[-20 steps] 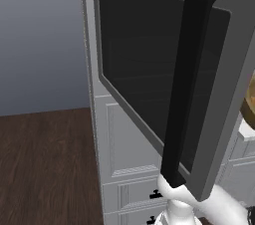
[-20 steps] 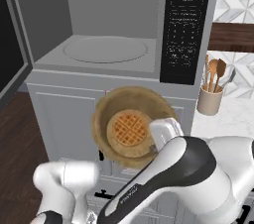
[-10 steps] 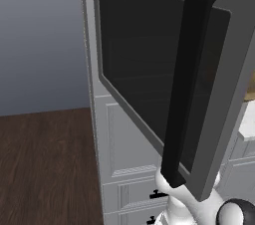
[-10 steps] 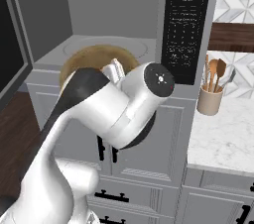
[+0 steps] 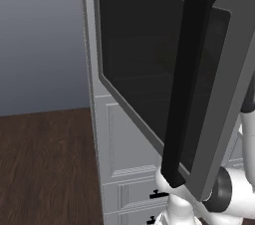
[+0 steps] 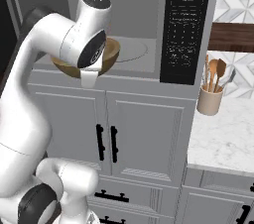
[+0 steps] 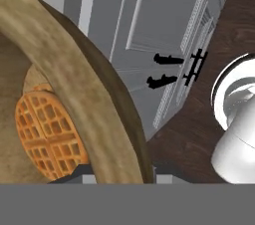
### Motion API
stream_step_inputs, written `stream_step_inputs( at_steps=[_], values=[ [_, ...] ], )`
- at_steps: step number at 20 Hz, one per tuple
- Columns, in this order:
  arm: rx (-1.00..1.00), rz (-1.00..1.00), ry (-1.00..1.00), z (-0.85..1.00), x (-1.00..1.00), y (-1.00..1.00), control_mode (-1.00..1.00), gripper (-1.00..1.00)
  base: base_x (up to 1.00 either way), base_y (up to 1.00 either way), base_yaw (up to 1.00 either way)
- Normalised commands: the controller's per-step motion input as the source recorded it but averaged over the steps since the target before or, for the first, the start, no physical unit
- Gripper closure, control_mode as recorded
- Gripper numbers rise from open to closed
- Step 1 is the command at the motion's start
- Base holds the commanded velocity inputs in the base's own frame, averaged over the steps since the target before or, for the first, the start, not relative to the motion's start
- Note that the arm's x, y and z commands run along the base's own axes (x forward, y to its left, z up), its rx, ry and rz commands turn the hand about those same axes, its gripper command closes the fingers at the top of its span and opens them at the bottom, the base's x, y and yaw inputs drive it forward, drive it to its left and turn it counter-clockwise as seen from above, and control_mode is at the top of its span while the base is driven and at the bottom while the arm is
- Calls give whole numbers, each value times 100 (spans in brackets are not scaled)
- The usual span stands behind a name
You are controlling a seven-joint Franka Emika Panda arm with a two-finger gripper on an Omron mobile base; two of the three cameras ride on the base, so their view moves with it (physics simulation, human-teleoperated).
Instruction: Open the microwave, place the bowl with waffle inside the microwave, then close the microwave door and turn it on.
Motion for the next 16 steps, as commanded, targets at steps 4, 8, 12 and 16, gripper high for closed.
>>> stream_step_inputs(
  at_steps=[4, 8, 12, 16],
  values=[
    [3, 0, -8, -2, 8, 0, -100, 100, 0, 0, 0],
    [16, -10, -10, 0, 61, 5, -100, 100, 0, 0, 0],
    [18, -13, -9, 0, 74, 21, -100, 100, 0, 0, 0],
    [2, -8, -2, 0, 83, 45, -100, 100, 0, 0, 0]
  ],
)
